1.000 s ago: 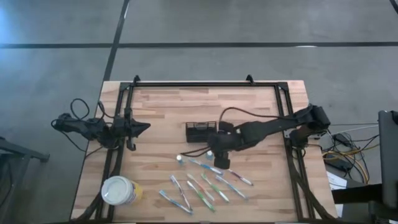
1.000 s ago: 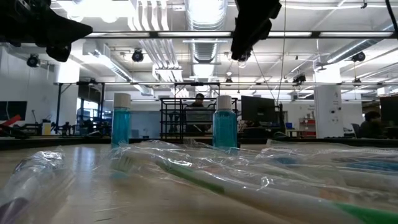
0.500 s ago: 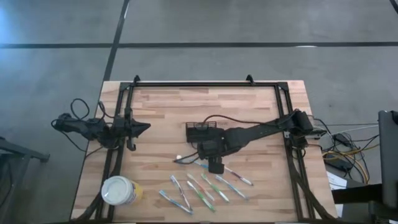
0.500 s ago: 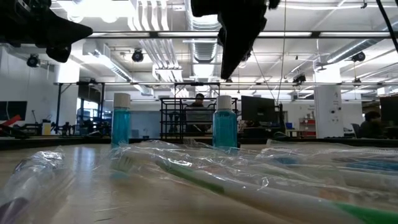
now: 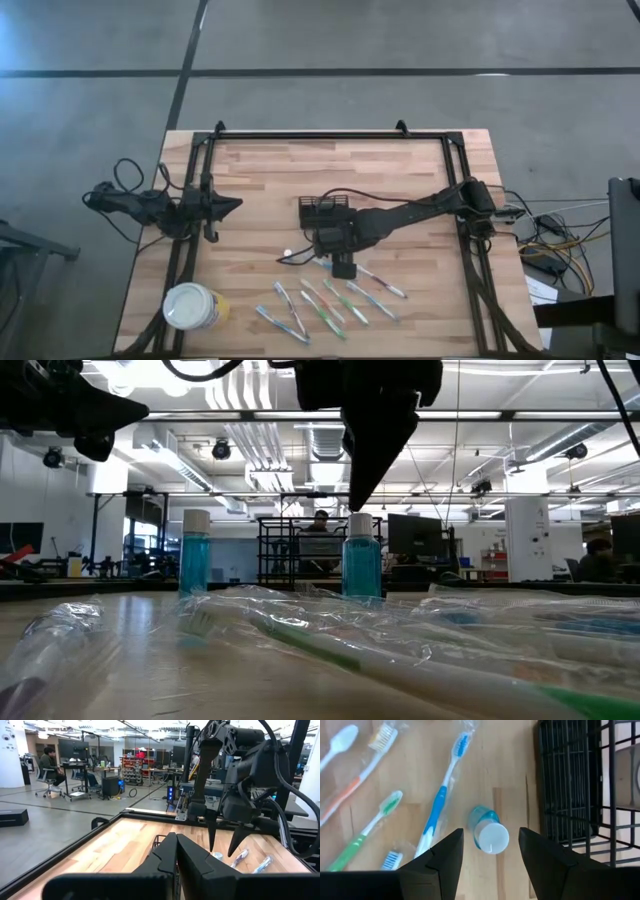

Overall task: Pick & Place toothbrushing station
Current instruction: Put the blue mouthwash into the black wire organizer

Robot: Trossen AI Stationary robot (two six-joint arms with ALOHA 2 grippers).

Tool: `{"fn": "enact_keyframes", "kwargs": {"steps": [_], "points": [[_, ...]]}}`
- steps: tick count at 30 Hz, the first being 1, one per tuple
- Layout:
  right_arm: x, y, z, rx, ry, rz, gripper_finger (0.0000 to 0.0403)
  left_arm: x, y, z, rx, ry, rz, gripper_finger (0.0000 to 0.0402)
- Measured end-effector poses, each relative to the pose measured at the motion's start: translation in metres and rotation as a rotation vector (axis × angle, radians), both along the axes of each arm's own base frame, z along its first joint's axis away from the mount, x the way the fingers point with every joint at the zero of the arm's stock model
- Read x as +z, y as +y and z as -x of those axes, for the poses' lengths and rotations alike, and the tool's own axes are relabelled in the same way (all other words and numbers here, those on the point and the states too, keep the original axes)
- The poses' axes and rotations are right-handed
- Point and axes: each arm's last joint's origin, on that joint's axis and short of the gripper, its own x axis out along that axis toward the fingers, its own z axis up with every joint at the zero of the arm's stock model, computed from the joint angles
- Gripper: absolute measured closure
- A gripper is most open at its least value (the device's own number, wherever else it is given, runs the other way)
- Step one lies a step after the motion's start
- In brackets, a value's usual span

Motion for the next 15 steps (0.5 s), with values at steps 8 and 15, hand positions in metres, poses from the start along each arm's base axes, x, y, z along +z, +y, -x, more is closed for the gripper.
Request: {"fn": "enact_keyframes", "kwargs": {"steps": [8,15], "points": [[-0.008,0.001,-0.002,-0.043,-0.020,-0.016,0.0214,0.000,0.000,0.000,0.000,0.000,0.002,0.0388],[-0.011,0.001,-0.001,-0.064,-0.016,-0.020,0.0227,0.000,0.000,0.000,-0.001,-0.005,0.021,0.0388]]}}
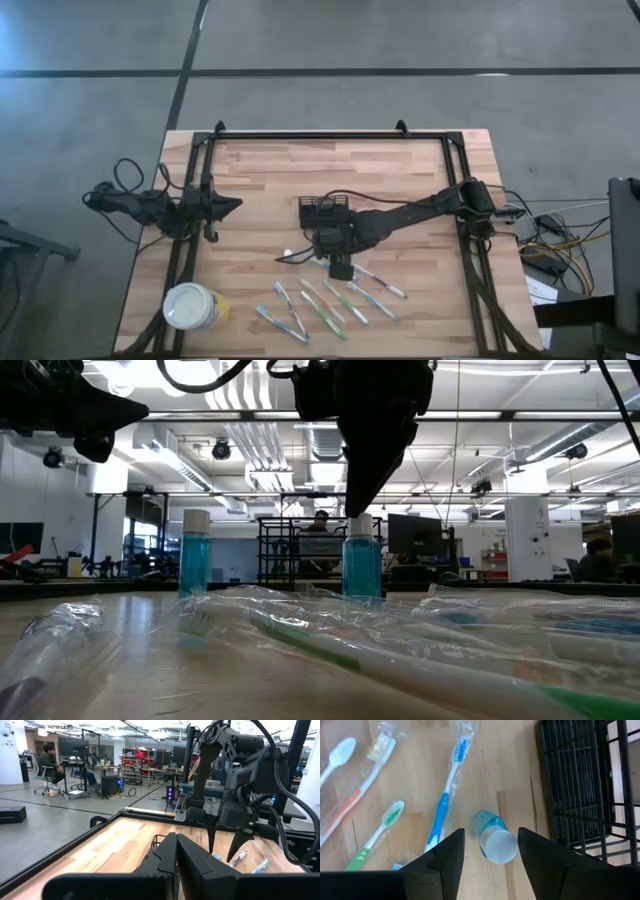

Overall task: Pick & Place toothbrushing station
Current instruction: Put the blue mouthwash into the black wire organizer

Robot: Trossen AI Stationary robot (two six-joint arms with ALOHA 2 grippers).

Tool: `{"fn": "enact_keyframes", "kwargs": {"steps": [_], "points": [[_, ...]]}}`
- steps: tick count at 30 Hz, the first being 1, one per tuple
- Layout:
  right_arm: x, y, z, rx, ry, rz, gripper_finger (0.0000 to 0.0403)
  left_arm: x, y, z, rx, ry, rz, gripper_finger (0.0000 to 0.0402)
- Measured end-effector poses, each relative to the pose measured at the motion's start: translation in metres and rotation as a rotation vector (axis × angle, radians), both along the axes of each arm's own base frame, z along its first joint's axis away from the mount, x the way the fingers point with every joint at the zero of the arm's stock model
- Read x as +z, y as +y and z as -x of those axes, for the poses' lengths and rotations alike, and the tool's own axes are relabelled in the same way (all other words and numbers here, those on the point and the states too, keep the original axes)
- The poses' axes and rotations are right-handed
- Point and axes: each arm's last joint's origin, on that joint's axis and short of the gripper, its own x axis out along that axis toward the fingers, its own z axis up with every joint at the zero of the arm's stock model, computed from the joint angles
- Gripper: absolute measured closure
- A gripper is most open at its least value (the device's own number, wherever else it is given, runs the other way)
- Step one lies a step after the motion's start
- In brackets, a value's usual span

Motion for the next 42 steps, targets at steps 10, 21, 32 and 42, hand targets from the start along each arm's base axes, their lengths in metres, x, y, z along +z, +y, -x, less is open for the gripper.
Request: {"fn": "enact_keyframes", "kwargs": {"steps": [10,21,32,42], "points": [[-0.005,-0.001,0.002,-0.040,0.013,-0.008,0.0239,0.000,0.000,0.000,0.000,0.000,0.002,0.0388],[-0.010,-0.002,0.002,-0.044,0.007,-0.010,0.0241,0.000,0.000,0.000,0.000,-0.001,0.006,0.0388],[-0.010,-0.003,0.002,-0.025,0.009,-0.004,0.0283,0.000,0.000,0.000,0.000,-0.002,0.005,0.0388],[-0.008,-0.003,0.002,0.047,0.011,0.016,0.0317,0.000,0.000,0.000,0.000,-0.001,0.005,0.0388]]}}
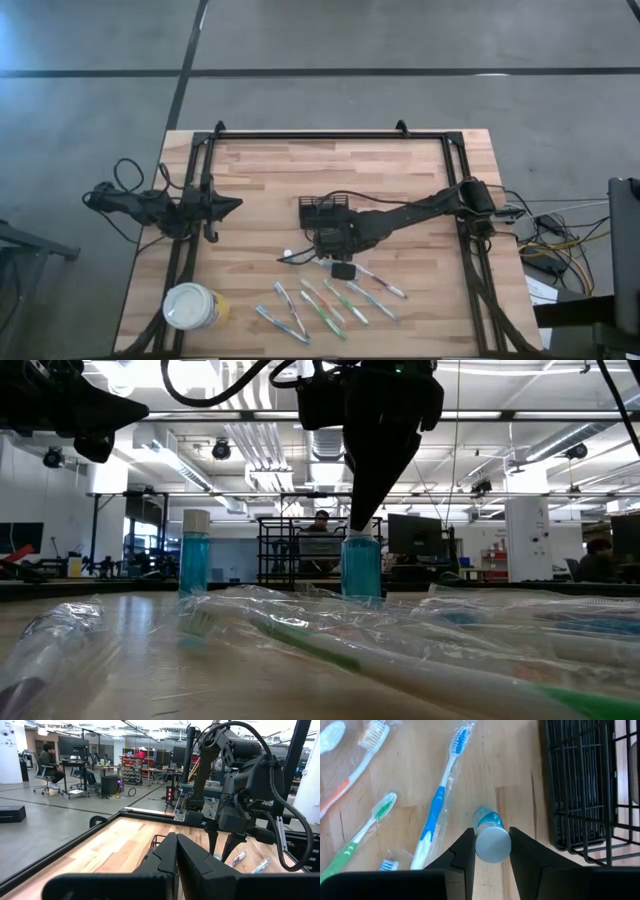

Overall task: Pick & Place toothbrushing station
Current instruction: Put the blue mouthwash into the black wire organizer

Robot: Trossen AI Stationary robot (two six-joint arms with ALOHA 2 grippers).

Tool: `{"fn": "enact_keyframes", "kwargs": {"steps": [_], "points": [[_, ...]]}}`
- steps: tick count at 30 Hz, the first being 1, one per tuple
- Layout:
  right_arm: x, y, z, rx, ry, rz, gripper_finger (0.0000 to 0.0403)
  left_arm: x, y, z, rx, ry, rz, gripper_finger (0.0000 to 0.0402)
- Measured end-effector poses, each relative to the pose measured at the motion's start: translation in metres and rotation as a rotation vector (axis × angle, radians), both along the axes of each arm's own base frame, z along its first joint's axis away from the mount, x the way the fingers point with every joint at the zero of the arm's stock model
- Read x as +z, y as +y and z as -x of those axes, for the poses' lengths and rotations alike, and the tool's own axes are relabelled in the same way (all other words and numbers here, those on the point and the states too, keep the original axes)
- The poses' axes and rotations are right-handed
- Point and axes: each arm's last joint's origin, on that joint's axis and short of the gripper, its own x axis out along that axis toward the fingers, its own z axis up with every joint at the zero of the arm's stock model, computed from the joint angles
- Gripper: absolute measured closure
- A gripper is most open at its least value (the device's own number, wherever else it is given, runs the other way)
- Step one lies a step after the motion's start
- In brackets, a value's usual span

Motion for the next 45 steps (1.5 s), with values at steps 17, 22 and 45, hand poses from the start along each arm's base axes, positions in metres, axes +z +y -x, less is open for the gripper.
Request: {"fn": "enact_keyframes", "kwargs": {"steps": [17,22,45], "points": [[0.105,-0.012,0.063,0.181,-0.516,-0.008,0.0317,0.000,0.000,0.000,-0.003,0.004,-0.002,0.0388],[0.115,-0.022,0.112,0.197,-0.756,-0.024,0.0317,-0.001,0.000,0.000,-0.003,0.006,-0.003,0.0388],[0.019,-0.061,0.267,0.005,-1.360,-0.097,0.0317,-0.001,0.000,0.000,0.002,0.008,-0.006,0.0388]]}}
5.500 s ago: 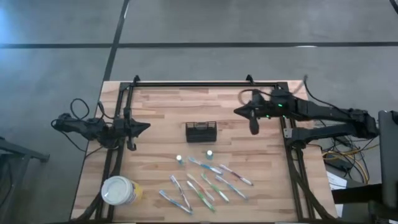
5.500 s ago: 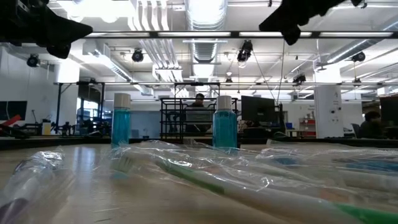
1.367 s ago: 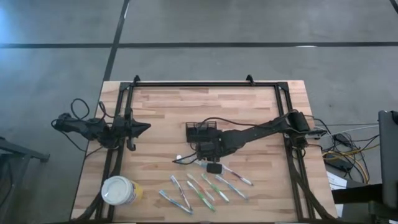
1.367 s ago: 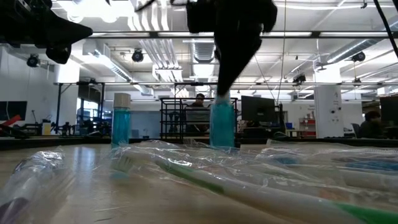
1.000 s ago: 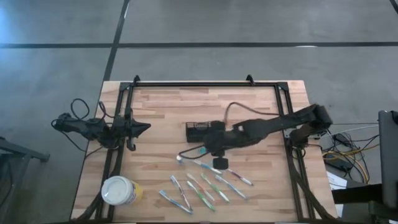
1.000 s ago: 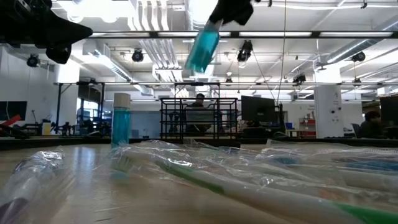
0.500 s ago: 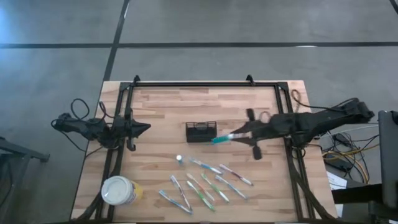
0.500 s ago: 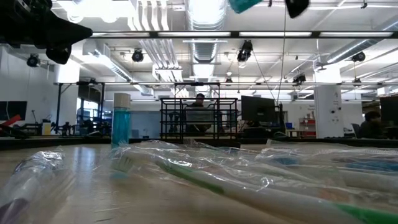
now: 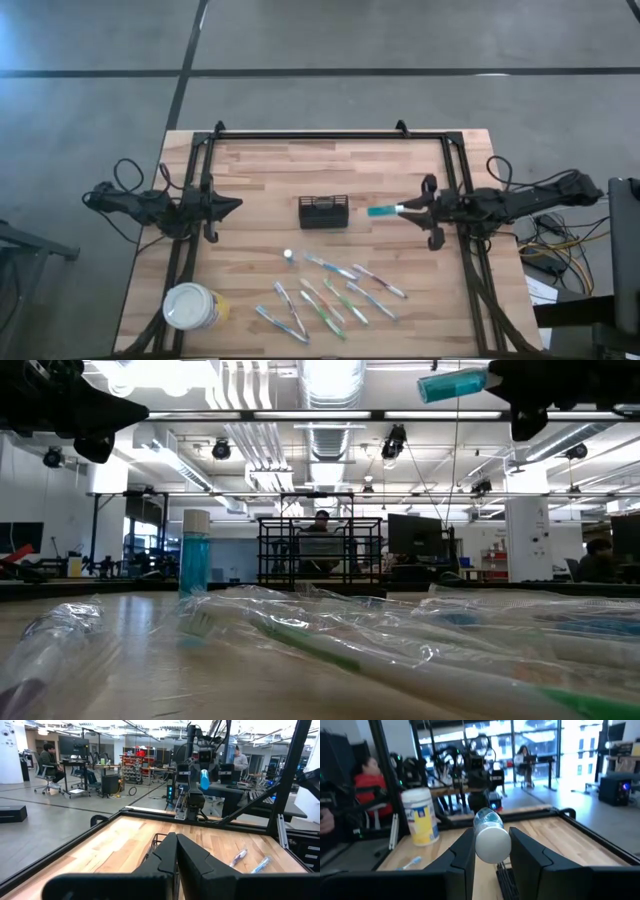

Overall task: Pick & Place toothbrushing station
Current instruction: Put the blue mouthwash into the black wire organizer

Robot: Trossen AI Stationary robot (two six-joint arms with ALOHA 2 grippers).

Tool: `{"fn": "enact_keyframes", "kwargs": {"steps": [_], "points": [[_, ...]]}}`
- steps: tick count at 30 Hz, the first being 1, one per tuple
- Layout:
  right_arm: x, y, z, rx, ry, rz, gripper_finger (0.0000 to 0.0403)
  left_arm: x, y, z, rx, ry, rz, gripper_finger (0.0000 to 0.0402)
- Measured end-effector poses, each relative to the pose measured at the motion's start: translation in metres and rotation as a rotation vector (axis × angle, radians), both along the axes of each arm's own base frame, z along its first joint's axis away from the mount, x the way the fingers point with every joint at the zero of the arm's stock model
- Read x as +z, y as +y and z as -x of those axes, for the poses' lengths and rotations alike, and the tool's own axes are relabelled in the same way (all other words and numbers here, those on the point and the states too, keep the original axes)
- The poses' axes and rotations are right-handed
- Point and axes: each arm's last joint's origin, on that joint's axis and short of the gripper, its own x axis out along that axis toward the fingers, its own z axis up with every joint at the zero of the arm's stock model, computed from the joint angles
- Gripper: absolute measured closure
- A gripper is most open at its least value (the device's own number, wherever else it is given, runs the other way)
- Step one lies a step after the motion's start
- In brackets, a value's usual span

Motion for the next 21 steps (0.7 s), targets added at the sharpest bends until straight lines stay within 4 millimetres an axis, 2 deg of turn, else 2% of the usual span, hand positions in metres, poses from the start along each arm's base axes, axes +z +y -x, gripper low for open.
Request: {"fn": "enact_keyframes", "kwargs": {"steps": [4,7,12,17,21], "points": [[-0.007,0.000,0.001,-0.002,-0.032,-0.005,0.0317,0.000,0.000,0.000,-0.001,0.000,0.000,0.0388],[-0.002,0.000,-0.002,-0.007,-0.044,-0.009,0.0317,0.000,0.000,0.000,0.000,0.000,0.000,0.0388],[0.034,0.000,-0.018,-0.037,0.017,0.023,0.0317,0.000,0.000,0.000,-0.001,0.000,0.000,0.0388],[0.076,-0.003,-0.050,-0.120,0.277,0.091,0.0317,0.000,0.000,0.000,-0.001,0.000,0.000,0.0388],[0.103,-0.008,-0.086,-0.160,0.489,0.139,0.0317,0.000,0.000,0.000,-0.001,0.000,0.000,0.0388]]}}
